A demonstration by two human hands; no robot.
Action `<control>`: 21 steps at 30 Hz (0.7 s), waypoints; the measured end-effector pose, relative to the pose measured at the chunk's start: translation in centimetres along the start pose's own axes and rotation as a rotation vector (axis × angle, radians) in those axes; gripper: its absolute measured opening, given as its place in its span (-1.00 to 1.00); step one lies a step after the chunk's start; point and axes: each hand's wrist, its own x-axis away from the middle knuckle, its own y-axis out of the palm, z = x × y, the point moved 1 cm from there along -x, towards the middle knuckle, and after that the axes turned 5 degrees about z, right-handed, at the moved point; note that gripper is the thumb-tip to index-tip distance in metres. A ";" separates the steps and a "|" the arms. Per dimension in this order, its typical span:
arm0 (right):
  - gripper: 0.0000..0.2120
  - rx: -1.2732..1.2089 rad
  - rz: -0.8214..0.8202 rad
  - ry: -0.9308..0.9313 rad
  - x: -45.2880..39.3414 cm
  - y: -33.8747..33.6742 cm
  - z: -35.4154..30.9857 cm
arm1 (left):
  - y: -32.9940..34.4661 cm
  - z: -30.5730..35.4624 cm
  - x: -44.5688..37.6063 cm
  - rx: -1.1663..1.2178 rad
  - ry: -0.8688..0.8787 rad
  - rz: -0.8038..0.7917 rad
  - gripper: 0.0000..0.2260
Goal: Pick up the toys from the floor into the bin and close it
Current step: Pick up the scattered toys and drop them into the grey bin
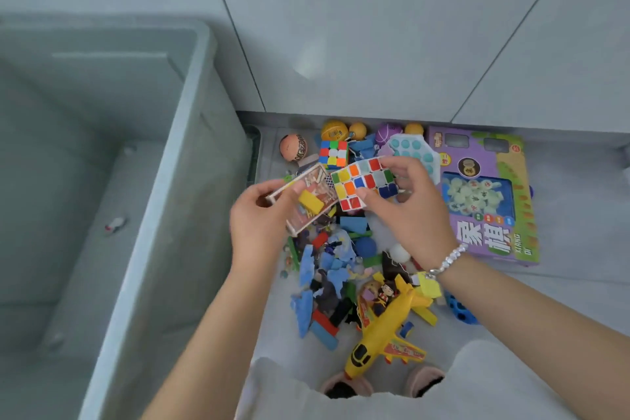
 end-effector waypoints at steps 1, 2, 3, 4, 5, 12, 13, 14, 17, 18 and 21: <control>-0.60 -0.027 -0.009 -0.040 -0.1 0.4 -1.9 | -1.3 1.6 0.6 0.029 0.042 0.036 -0.76; -0.60 -0.052 -0.024 -0.080 0.0 0.8 -3.9 | -2.7 3.3 1.3 0.067 0.084 0.070 -0.76; -0.60 -0.073 -0.044 -0.118 0.0 1.3 -6.0 | -4.0 4.7 2.0 0.114 0.129 0.097 -0.76; -0.60 -0.094 -0.068 -0.153 0.3 1.7 -8.1 | -5.4 6.0 2.7 0.165 0.163 0.125 -0.76; -0.60 -0.118 -0.095 -0.186 0.6 2.3 -10.1 | -6.7 6.9 3.3 0.208 0.182 0.159 -0.77; -0.60 -0.205 -0.333 -0.353 4.2 9.5 -19.4 | -14.4 7.8 4.4 0.506 0.075 0.473 -0.88; -0.59 -0.188 -0.364 -0.364 4.5 10.9 -20.0 | -14.9 7.3 4.3 0.518 0.049 0.500 -0.87; -0.58 -0.166 -0.392 -0.367 4.7 12.1 -20.3 | -15.3 6.8 4.1 0.527 0.021 0.519 -0.87; -0.55 -0.057 -0.457 -0.371 4.8 15.2 -19.7 | -16.2 5.2 3.7 0.543 -0.040 0.553 -0.91; -0.55 -0.013 -0.472 -0.368 4.8 15.7 -19.3 | -16.4 4.8 3.7 0.533 -0.041 0.553 -0.90; -0.57 0.042 -0.495 -0.349 4.8 15.9 -18.0 | -16.3 4.3 3.7 0.460 -0.001 0.519 -0.83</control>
